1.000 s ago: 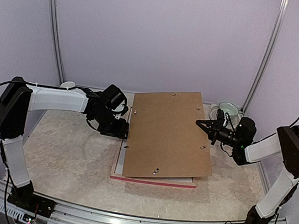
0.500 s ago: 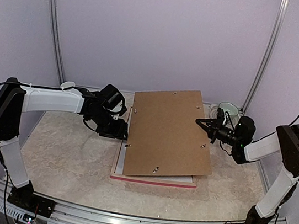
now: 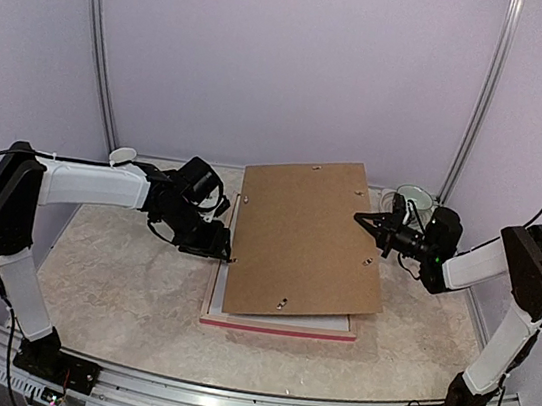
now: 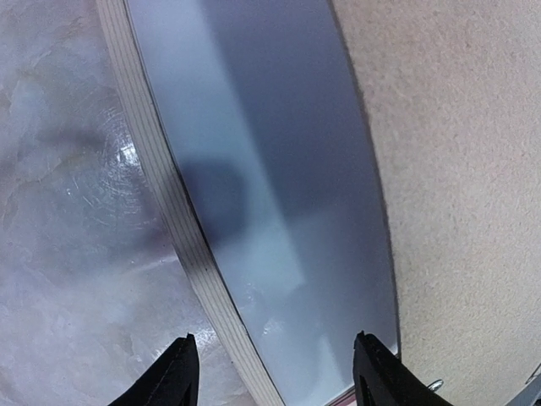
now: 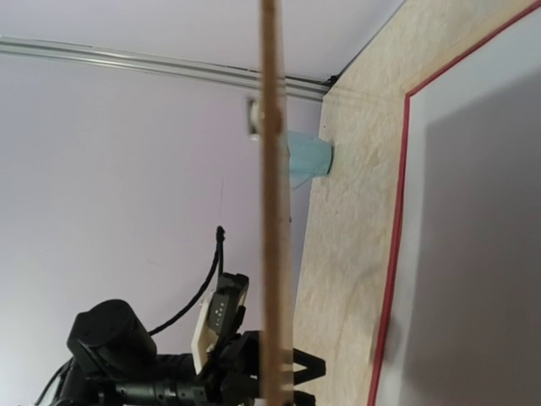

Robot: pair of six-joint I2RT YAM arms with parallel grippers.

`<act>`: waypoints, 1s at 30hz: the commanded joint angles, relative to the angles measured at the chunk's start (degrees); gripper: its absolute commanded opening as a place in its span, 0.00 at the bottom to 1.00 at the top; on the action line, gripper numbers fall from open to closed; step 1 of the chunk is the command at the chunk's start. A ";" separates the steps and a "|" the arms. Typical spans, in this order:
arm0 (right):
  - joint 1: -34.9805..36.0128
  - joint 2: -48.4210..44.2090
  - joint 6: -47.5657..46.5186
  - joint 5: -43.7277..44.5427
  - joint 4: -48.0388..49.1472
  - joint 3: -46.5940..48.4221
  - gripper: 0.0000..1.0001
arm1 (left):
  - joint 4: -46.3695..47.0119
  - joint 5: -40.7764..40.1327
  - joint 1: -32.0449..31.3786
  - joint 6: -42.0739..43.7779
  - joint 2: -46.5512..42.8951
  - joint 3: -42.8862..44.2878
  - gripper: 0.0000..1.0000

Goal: Put the photo into the frame
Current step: Place the backboard on the frame body.

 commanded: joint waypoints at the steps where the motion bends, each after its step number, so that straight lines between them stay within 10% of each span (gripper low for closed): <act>1: 0.18 -0.05 0.28 0.47 2.73 1.89 0.00 | 0.46 1.54 0.03 0.67 -3.14 -0.75 0.62; 30: -0.02 1.90 1.55 1.63 4.25 3.23 0.00 | 0.03 3.41 -2.08 0.80 -4.56 -2.49 0.61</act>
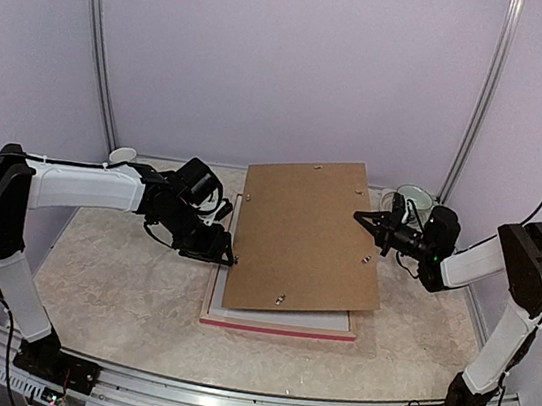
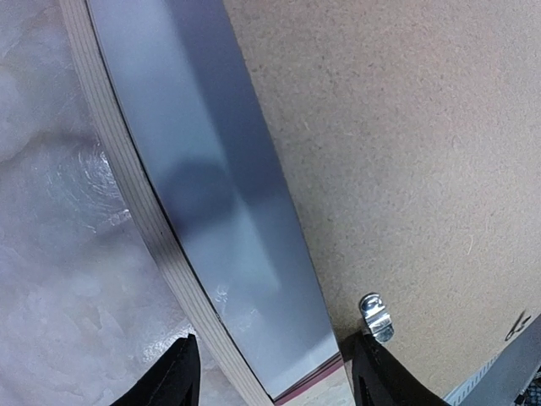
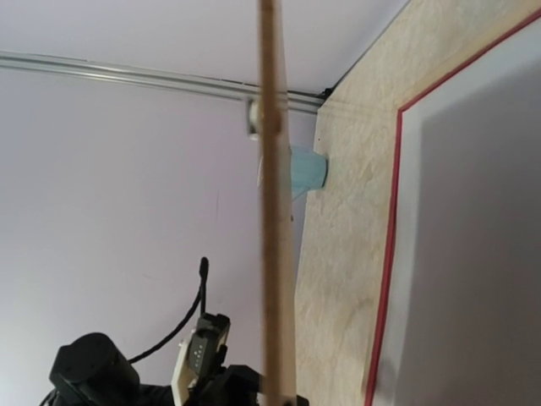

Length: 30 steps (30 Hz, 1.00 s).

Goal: Put the photo into the frame
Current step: Place the backboard on the frame body.

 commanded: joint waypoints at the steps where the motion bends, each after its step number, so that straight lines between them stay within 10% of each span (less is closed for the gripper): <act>1: -0.01 0.47 1.61 0.29 4.39 1.92 0.00 | 1.42 0.55 -0.39 0.55 -1.67 -1.09 0.61; 17: -0.52 5.18 3.34 -0.05 9.56 0.91 0.00 | 4.20 0.35 9.23 -1.20 -8.74 -1.30 0.64; 24: -0.69 9.89 4.09 -0.67 12.40 1.16 0.00 | 6.79 2.33 14.75 -1.72 -9.95 -3.46 0.97; 30: -0.69 13.41 4.92 -0.58 14.33 1.80 0.00 | 8.46 2.45 15.29 -2.18 -9.25 -4.03 0.99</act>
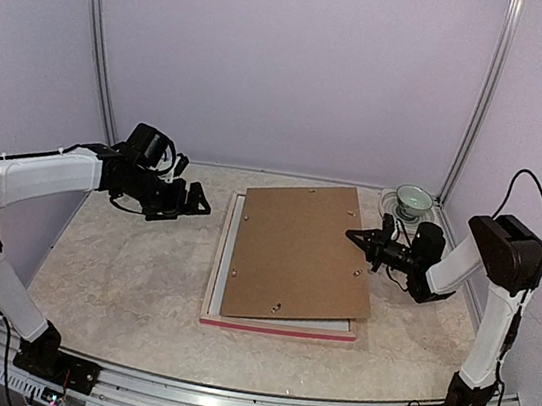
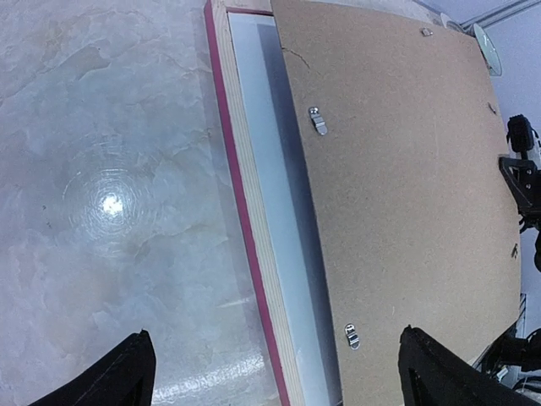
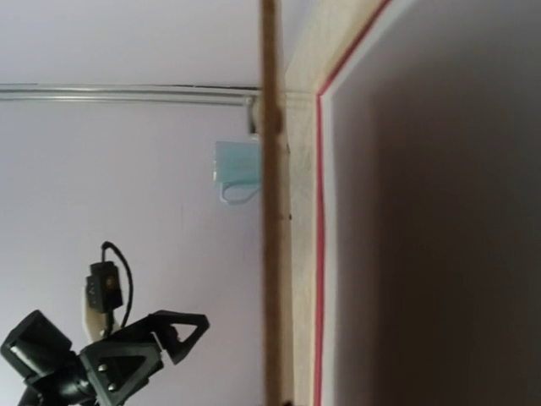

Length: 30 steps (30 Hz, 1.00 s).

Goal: Put the photo into the frame
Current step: Place the backboard on the frame body.

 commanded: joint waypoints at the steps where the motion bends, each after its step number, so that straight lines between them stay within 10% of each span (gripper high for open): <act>1: -0.32 1.91 1.78 -0.74 6.47 1.93 0.00 | 3.24 1.11 0.33 -0.63 -0.03 -1.18 0.99; 30: 0.10 5.93 -1.52 -0.34 -1.09 6.31 0.00 | 8.41 4.38 1.44 -2.65 1.45 -5.59 0.99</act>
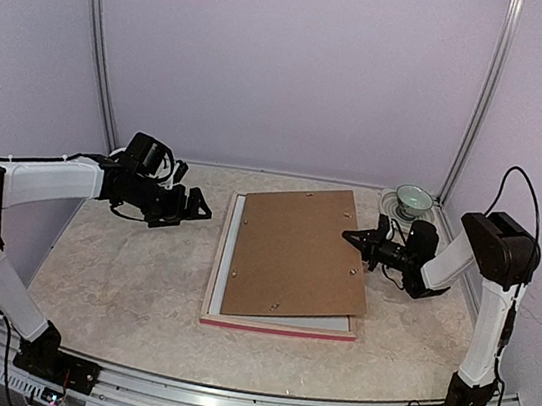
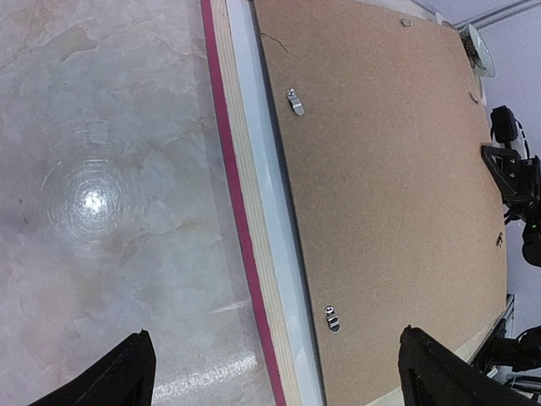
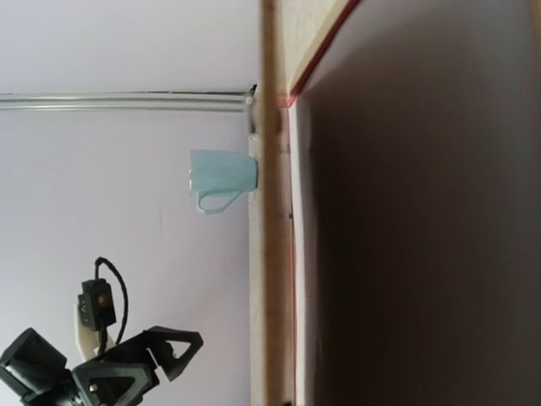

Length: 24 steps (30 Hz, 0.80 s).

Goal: Put the photo into the frame
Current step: Place the backboard on the frame body.

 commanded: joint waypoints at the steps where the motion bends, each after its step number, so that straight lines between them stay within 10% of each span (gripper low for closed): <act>1: 0.19 1.01 -0.04 -0.37 1.74 1.86 0.00 | 1.39 1.18 0.40 -0.29 0.81 -0.76 0.99; 24: 2.89 0.14 -0.45 0.25 -0.34 2.61 0.00 | 2.16 2.37 0.41 -0.29 1.53 -1.32 0.99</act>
